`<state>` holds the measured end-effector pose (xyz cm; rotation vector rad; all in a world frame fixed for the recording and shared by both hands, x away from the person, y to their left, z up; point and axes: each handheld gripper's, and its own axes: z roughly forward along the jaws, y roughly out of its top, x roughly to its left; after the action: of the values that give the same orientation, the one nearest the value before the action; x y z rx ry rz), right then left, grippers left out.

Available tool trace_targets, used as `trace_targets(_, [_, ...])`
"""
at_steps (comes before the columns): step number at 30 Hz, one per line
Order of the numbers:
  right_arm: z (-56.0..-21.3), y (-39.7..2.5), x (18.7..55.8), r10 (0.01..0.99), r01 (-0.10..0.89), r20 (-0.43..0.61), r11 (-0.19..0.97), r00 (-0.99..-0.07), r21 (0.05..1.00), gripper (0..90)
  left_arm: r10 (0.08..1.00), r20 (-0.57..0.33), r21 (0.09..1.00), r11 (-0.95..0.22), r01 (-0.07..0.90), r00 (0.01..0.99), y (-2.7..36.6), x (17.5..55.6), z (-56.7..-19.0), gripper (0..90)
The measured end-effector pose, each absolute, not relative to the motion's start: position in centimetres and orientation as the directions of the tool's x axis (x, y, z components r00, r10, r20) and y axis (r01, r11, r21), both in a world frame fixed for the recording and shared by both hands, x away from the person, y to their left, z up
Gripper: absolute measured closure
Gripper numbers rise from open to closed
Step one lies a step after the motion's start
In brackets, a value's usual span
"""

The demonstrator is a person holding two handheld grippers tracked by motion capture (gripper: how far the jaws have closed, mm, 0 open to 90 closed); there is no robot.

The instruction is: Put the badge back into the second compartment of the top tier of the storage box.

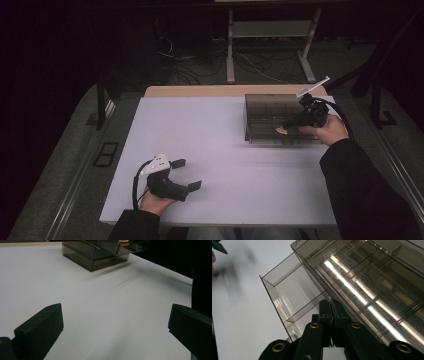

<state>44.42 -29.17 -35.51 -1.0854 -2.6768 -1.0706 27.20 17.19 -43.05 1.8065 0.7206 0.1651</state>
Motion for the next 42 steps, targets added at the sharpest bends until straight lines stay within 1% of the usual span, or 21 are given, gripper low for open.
trace_targets(2, [-35.5, -29.2, 44.4, 0.592, 0.634, 0.296, 0.512, -0.749, 0.58, 85.8, 0.547, -0.235, 0.903, -0.184, 0.389, 0.803, 17.2, 27.2, -43.0, 0.0])
trace_targets(7, [-35.3, -29.1, 44.1, 0.599, 0.638, 0.291, 0.516, -0.746, 0.571, 80.6, 0.547, -0.234, 0.902, -0.187, 0.39, 0.804, 17.2, 27.2, -43.0, 0.0])
trace_targets(12, [-34.9, -29.0, 43.7, 0.603, 0.627, 0.271, 0.518, -0.75, 0.582, 76.5, 0.547, -0.234, 0.902, -0.186, 0.389, 0.804, 17.2, 27.2, -43.0, 0.0])
trace_targets(19, [-34.2, -29.1, 43.0, 0.641, 0.635, 0.247, 0.489, -0.726, 0.597, 62.7, 0.547, -0.233, 0.902, -0.187, 0.389, 0.804, 17.2, 27.1, -43.0, 0.0])
trace_targets(22, [-33.7, -29.2, 42.5, 0.654, 0.637, 0.248, 0.463, -0.714, 0.616, 54.9, 0.548, -0.235, 0.903, -0.184, 0.389, 0.803, 17.2, 27.1, -43.0, 0.0])
trace_targets(24, [-33.5, -29.2, 42.2, 0.656, 0.638, 0.252, 0.453, -0.711, 0.623, 45.1, 0.547, -0.235, 0.902, -0.185, 0.39, 0.803, 17.2, 27.1, -43.0, 0.0])
trace_targets(27, [-33.1, -29.3, 41.7, 0.65, 0.639, 0.273, 0.429, -0.709, 0.638, 33.5, 0.547, -0.234, 0.902, -0.187, 0.389, 0.804, 17.2, 27.1, -43.0, 0.0])
trace_targets(30, [-32.9, -29.3, 41.2, 0.663, 0.642, 0.266, 0.421, -0.7, 0.641, 20.6, 0.548, -0.235, 0.902, -0.184, 0.39, 0.802, 17.2, 27.1, -43.0, 0.0])
trace_targets(31, [-32.9, -29.2, 41.1, 0.67, 0.65, 0.272, 0.41, -0.691, 0.64, 17.7, 0.549, -0.235, 0.902, -0.184, 0.39, 0.802, 17.2, 27.1, -43.0, 0.0])
trace_targets(32, [-32.9, -29.2, 40.9, 0.67, 0.648, 0.272, 0.406, -0.69, 0.645, 17.4, 0.549, -0.235, 0.902, -0.183, 0.39, 0.802, 17.2, 27.1, -43.0, 0.0])
trace_targets(34, [-32.8, -29.2, 40.6, 0.677, 0.648, 0.267, 0.401, -0.686, 0.648, 10.6, 0.549, -0.235, 0.902, -0.183, 0.39, 0.802, 17.2, 27.1, -43.0, 0.0])
trace_targets(36, [-32.6, -29.2, 40.3, 0.673, 0.645, 0.275, 0.389, -0.687, 0.658, 10.5, 0.549, -0.235, 0.902, -0.184, 0.39, 0.802, 17.2, 27.1, -43.0, 0.0])
trace_targets(37, [-32.6, -29.2, 40.1, 0.672, 0.645, 0.277, 0.388, -0.687, 0.659, 7.8, 0.549, -0.234, 0.902, -0.185, 0.39, 0.802, 17.2, 27.1, -43.0, 0.0])
trace_targets(38, [-32.6, -29.2, 40.0, 0.666, 0.644, 0.284, 0.385, -0.69, 0.661, 0.3, 0.549, -0.234, 0.902, -0.186, 0.39, 0.803, 17.2, 27.1, -43.0, 0.0])
trace_targets(42, [-32.7, -29.1, 39.2, 0.671, 0.643, 0.282, 0.378, -0.686, 0.666, 0.0, 0.549, -0.235, 0.903, -0.183, 0.39, 0.802, 17.2, 27.0, -43.0, 0.0])
